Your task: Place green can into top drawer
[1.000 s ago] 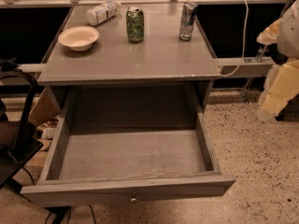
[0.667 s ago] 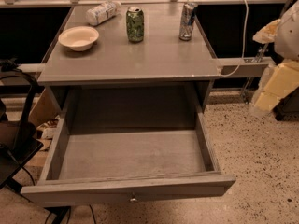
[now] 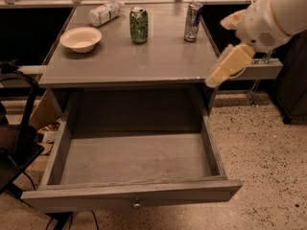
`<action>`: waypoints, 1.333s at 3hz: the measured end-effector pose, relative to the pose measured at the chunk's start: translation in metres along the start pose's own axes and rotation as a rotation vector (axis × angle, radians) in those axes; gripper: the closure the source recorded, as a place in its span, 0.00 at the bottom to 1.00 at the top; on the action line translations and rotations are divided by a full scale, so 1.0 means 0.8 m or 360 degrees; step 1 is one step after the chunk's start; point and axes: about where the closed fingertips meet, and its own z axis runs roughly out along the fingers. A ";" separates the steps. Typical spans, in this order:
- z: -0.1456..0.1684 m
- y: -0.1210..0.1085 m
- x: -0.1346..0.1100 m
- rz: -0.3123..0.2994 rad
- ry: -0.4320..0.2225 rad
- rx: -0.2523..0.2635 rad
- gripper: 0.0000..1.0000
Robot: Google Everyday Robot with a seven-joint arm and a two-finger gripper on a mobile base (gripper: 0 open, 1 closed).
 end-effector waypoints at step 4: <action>0.084 -0.078 -0.081 0.0182 -0.0578 0.0265 0.00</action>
Offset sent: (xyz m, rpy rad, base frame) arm 0.1230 0.0843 -0.0015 0.5242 -0.2642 -0.1391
